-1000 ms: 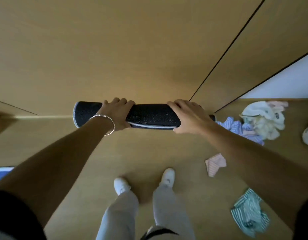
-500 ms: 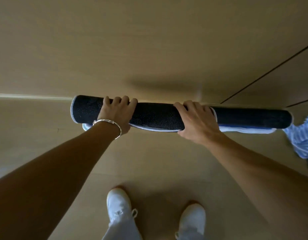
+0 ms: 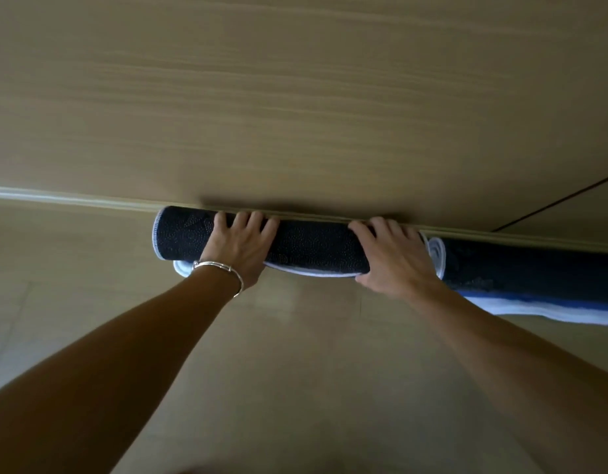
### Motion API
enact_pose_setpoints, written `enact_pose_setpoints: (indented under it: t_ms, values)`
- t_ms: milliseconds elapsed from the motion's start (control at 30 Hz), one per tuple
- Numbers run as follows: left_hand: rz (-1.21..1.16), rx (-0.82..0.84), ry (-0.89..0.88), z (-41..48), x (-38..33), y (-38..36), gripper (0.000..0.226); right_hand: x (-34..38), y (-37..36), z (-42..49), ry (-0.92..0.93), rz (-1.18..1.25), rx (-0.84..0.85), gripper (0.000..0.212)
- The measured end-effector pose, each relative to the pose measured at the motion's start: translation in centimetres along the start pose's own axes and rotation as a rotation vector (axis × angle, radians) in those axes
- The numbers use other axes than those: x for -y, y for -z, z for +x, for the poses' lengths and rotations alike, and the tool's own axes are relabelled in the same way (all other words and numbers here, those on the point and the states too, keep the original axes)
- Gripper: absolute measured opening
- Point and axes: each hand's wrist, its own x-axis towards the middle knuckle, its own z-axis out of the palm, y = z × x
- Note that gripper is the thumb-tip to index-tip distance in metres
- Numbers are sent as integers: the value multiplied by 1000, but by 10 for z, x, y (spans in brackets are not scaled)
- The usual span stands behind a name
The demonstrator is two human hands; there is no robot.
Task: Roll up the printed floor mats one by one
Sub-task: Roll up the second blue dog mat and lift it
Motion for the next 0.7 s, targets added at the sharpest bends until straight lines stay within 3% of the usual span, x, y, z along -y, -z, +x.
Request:
enact_pose_setpoints:
  t_ms: [167, 367, 500, 600, 700]
  values:
    - [-8, -99, -98, 19, -10, -13, 89, -21, -11, -3, -17, -15, 53, 79]
    - [38, 202, -43, 22, -26, -7, 103, -22, -14, -4, -50, 9, 146, 101]
    - [42, 276, 5, 11, -27, 22, 120, -12, 4, -26, -83, 68, 218, 113]
    - [-7, 324, -27, -20, -22, 62, 112, 8, 38, -62, -87, 139, 273, 101]
    - [-124, 400, -100, -61, -15, 120, 86, 32, 89, -106, -88, 243, 348, 70]
